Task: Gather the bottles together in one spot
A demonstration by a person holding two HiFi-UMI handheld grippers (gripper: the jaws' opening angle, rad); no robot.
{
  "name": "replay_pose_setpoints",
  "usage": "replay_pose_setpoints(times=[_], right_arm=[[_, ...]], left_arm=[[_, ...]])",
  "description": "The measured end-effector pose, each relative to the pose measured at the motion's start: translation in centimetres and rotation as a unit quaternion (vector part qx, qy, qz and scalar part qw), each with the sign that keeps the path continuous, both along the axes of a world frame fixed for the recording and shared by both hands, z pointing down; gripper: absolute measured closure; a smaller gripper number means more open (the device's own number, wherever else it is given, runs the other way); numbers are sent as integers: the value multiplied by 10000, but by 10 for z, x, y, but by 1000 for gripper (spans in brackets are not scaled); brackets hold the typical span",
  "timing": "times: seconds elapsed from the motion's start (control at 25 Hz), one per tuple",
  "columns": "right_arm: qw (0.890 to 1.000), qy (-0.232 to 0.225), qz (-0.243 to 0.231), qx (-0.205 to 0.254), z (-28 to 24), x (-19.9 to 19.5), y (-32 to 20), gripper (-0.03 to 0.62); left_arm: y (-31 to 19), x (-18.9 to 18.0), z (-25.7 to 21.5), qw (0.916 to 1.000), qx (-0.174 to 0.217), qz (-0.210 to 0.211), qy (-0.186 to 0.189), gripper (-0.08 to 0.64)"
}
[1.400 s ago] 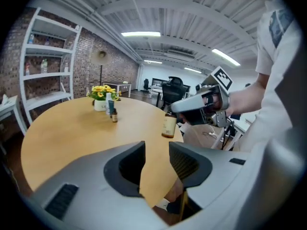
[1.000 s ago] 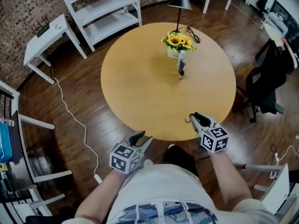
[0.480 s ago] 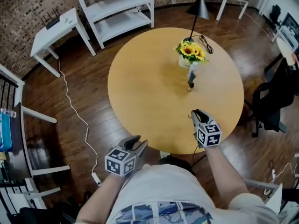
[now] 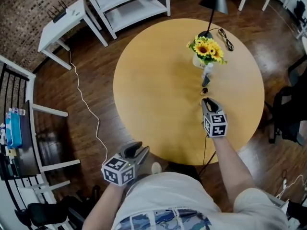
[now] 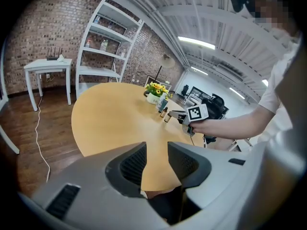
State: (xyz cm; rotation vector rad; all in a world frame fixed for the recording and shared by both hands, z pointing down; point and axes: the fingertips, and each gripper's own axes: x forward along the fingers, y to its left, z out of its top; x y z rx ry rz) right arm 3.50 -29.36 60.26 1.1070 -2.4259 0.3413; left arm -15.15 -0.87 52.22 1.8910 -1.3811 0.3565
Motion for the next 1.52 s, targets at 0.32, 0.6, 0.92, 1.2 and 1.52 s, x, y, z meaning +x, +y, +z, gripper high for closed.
replay_pose_setpoints(times=[0.32, 0.6, 0.92, 1.2, 1.52], right_arm=[[9994, 132, -151, 274, 13, -5, -8, 494], [9997, 10, -105, 218, 13, -5, -6, 485], [9993, -44, -7, 373, -10, 5, 6, 387], [9987, -11, 287, 429, -53, 41, 83, 386], [9985, -37, 446, 329, -106, 61, 236, 385]], left_arm=[[-6, 0, 5, 9997, -108, -220, -16, 414], [-11, 2, 1, 9999, -70, -126, 2, 414], [-12, 5, -4, 9998, 93, 175, -45, 414], [4, 5, -10, 9977, 364, 571, -95, 411], [48, 18, -18, 9914, 606, 1119, 318, 411]])
